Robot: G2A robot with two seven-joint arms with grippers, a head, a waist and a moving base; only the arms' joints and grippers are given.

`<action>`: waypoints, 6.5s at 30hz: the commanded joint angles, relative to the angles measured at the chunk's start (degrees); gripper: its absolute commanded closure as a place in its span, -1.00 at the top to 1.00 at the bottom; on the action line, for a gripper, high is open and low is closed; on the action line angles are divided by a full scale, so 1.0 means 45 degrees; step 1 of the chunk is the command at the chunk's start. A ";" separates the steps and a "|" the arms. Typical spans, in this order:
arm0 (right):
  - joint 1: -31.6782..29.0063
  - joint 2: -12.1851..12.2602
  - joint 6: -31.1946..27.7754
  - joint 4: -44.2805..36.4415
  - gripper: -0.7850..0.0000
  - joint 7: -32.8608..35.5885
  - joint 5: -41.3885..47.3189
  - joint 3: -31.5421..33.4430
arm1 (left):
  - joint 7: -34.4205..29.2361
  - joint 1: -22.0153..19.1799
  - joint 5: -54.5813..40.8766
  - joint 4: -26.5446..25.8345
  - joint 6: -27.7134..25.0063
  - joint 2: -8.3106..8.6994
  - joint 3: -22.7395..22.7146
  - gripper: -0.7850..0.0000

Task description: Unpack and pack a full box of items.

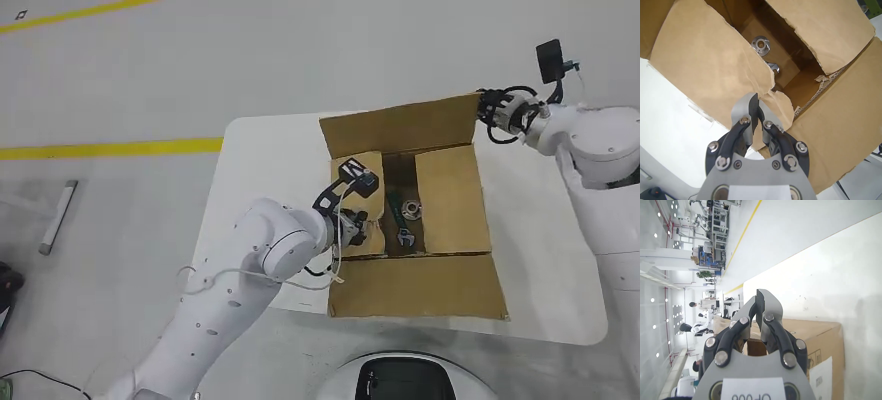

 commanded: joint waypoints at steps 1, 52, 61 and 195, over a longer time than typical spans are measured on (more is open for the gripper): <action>-0.0340 0.0065 -0.0276 -0.0356 -1.00 0.0107 0.0142 0.0250 | 0.0043 0.0005 -0.0004 -0.0033 0.0047 -0.0015 -0.0044 -1.00; -0.6423 0.0846 -0.5198 -0.5954 -1.00 -0.2242 -0.8127 0.0326 | -0.0279 0.3798 0.2436 -0.2721 -0.0384 0.1215 -0.5051 1.00; -0.6339 0.0801 -0.4772 -0.5860 -1.00 -0.2259 -0.7866 0.0348 | -0.0916 0.7587 0.4025 -0.4106 -0.2275 0.1816 -0.6917 1.00; -0.6771 -0.0254 -0.3913 -0.6456 -1.00 -0.3514 -1.6059 -0.2123 | 0.8153 0.5236 0.5801 0.0275 0.0776 0.0294 -0.3463 1.00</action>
